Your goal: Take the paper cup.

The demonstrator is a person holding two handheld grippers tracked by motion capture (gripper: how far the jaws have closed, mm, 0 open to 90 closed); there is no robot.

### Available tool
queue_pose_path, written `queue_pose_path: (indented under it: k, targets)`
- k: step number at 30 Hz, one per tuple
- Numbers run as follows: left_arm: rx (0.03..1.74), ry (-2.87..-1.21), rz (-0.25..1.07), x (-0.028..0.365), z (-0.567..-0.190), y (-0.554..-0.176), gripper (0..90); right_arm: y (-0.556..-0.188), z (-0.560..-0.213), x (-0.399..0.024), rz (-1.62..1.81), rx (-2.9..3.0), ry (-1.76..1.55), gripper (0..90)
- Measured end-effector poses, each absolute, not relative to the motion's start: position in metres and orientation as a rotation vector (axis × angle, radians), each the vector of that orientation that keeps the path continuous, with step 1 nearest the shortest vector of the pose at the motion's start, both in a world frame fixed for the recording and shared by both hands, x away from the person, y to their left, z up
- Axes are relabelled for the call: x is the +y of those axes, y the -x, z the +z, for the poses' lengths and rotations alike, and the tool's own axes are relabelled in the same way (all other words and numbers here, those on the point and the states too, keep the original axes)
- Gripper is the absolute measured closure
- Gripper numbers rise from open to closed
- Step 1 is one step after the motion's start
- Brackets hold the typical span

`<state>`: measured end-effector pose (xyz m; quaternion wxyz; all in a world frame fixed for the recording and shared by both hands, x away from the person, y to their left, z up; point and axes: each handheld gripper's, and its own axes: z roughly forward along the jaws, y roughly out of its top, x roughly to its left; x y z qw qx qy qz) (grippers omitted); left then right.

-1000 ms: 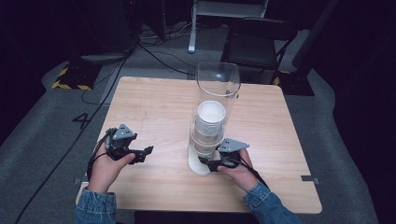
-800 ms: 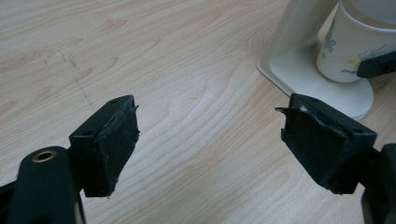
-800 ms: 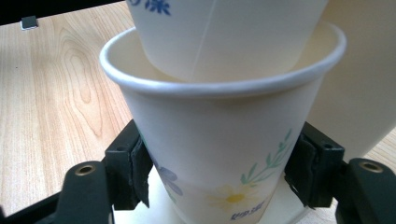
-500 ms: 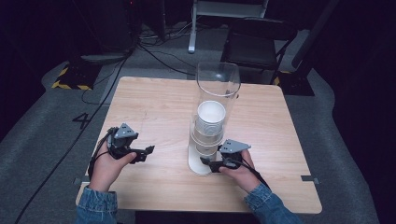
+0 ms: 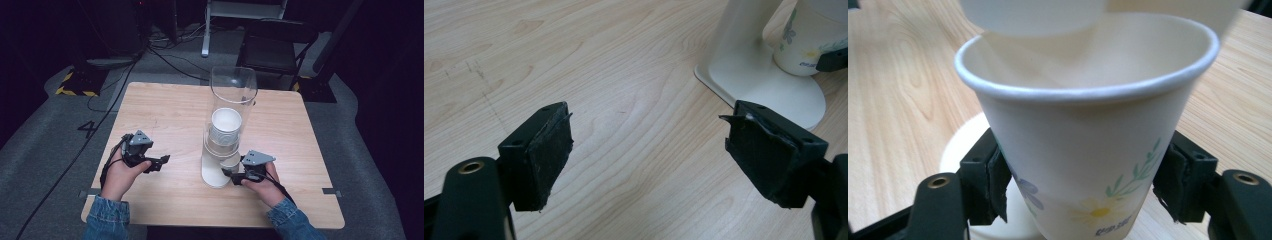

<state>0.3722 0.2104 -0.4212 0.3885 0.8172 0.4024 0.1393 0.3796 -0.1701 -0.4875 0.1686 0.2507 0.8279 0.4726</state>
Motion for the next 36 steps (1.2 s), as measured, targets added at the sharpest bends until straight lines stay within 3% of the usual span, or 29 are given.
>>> queue_pose_path:
  k: [36]
  targets:
    - [1.022, -2.12, 0.345, 0.207, -0.428, -0.379, 17.8, -0.408, -0.455, -0.272, 1.375, 2.07, -1.074, 31.7]
